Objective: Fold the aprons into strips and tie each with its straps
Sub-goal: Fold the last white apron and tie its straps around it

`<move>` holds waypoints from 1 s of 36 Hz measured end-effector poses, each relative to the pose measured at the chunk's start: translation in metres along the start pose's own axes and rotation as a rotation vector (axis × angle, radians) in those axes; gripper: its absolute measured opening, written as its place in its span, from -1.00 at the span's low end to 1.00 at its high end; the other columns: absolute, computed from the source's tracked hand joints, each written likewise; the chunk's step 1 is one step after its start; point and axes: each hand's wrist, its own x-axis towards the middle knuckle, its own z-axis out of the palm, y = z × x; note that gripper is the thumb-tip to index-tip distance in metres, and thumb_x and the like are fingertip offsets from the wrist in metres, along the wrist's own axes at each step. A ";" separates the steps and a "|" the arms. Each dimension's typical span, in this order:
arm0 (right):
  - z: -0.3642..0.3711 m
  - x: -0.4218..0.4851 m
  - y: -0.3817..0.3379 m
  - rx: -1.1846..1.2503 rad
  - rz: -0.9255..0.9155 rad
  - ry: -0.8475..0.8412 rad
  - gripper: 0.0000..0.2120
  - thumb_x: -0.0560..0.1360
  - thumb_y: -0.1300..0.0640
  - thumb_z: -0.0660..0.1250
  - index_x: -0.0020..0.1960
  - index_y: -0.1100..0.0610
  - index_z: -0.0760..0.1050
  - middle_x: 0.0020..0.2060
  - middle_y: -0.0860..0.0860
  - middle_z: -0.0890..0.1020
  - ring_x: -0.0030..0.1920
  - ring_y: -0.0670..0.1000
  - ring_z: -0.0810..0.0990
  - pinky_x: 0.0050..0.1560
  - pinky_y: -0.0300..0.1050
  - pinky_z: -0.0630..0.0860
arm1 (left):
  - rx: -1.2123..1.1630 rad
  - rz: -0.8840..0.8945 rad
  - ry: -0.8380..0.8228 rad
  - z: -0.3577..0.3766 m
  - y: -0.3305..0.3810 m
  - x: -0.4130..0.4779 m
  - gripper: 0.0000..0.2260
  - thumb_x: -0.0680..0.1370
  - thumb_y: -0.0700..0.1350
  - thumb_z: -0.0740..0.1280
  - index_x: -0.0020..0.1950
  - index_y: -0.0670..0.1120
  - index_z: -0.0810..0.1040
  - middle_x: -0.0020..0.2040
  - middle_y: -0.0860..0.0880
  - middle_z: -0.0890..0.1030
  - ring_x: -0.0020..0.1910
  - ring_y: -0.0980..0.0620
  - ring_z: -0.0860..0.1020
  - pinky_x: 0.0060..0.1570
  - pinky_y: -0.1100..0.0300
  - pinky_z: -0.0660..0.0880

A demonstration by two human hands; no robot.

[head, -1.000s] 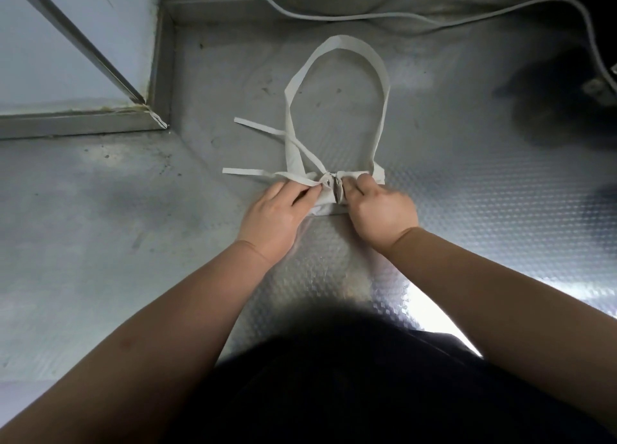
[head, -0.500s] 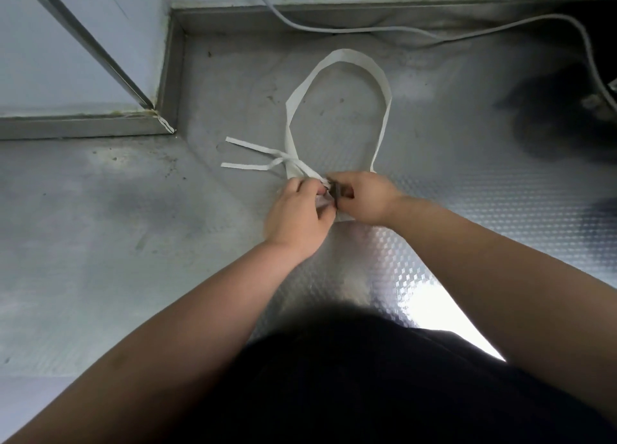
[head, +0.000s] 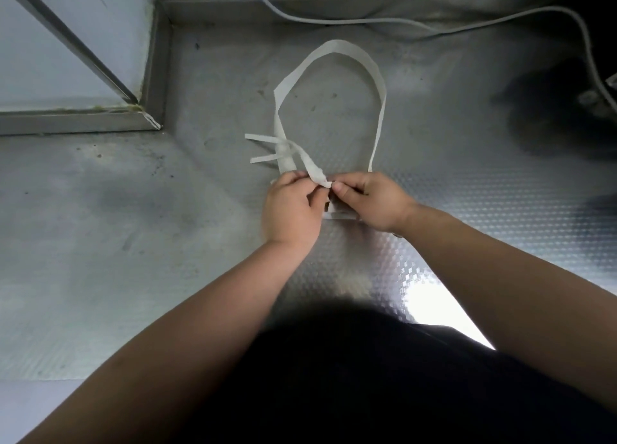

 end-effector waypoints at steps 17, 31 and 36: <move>0.000 -0.001 0.003 0.113 0.055 0.052 -0.76 0.58 0.05 0.25 -0.27 0.04 0.47 -0.47 -0.16 0.49 -0.48 -0.22 0.39 -0.34 -0.28 0.35 | -0.111 0.105 -0.119 -0.004 -0.003 0.007 -0.84 0.55 -0.22 0.28 -0.19 -0.22 0.58 -0.33 -0.09 0.55 -0.27 -0.05 0.45 -0.28 0.23 0.21; -0.007 0.000 -0.016 0.206 0.234 0.025 -0.71 0.59 0.13 0.11 -0.26 0.08 0.47 -0.36 0.00 0.56 -0.39 -0.10 0.50 -0.37 -0.20 0.40 | -0.518 -0.202 -0.344 -0.009 -0.005 0.016 -0.76 0.57 -0.06 0.31 -0.29 0.03 0.60 -0.29 0.01 0.60 -0.26 0.14 0.49 -0.14 0.24 0.40; -0.006 0.004 -0.017 0.143 0.228 0.015 -0.66 0.59 -0.02 0.20 -0.28 0.11 0.50 -0.41 0.00 0.53 -0.40 -0.05 0.45 -0.48 -0.26 0.41 | -0.507 -0.179 -0.542 -0.019 -0.008 0.021 -0.80 0.61 -0.14 0.23 -0.08 0.10 0.60 -0.11 0.13 0.63 -0.09 0.27 0.55 0.03 0.39 0.41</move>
